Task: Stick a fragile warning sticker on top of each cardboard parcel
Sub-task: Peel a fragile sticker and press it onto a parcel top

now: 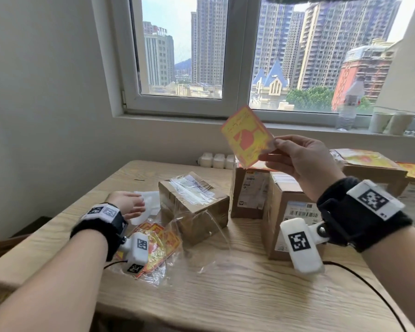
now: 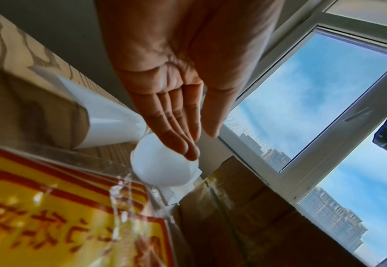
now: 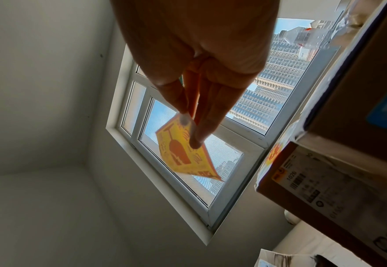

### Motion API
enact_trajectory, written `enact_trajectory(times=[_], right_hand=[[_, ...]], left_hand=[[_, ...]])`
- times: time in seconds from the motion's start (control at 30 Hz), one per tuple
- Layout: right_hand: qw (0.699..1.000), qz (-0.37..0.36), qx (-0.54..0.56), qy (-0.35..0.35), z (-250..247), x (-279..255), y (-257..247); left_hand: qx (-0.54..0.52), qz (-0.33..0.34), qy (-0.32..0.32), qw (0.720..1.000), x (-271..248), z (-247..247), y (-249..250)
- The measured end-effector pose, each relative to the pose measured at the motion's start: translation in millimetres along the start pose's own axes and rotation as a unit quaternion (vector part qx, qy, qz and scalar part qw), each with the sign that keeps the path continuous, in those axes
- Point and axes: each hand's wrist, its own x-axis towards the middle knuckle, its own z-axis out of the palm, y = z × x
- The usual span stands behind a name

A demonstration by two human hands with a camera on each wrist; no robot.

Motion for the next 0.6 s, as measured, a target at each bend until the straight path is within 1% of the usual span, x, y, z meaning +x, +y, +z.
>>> enact_trajectory(times=[0.17, 0.23, 0.27, 0.3, 0.33, 0.4, 0.5, 0.53, 0.6], right_hand=[[1.000, -0.003, 0.008, 0.005, -1, 3, 4], [1.000, -0.006, 0.005, 0.006, -4, 4, 3], [1.000, -0.009, 0.003, 0.006, -5, 4, 2], [1.000, -0.013, 0.000, 0.004, -7, 4, 1], [1.000, -0.019, -0.004, 0.002, -8, 3, -1], [0.999, -0.034, -0.013, -0.003, -13, 2, -5], [0.996, -0.071, -0.057, -0.010, -27, 0, -7], [0.992, -0.090, -0.091, -0.012, -33, -1, -7], [0.981, -0.120, -0.152, -0.012, -46, -5, -8]], left_hand=[[0.033, 0.051, 0.016, 0.998, -11, 9, 28], [0.068, 0.087, 0.041, 0.993, -19, 16, 43], [0.072, 0.111, 0.044, 0.990, -26, 22, 54], [0.067, 0.131, 0.034, 0.989, -35, 31, 66], [0.053, 0.147, 0.011, 0.988, -46, 41, 79], [0.016, 0.166, -0.057, 0.984, -74, 65, 106], [-0.019, 0.164, -0.154, 0.974, -112, 100, 138], [-0.016, 0.155, -0.172, 0.973, -121, 111, 145], [-0.005, 0.144, -0.187, 0.972, -135, 130, 155]])
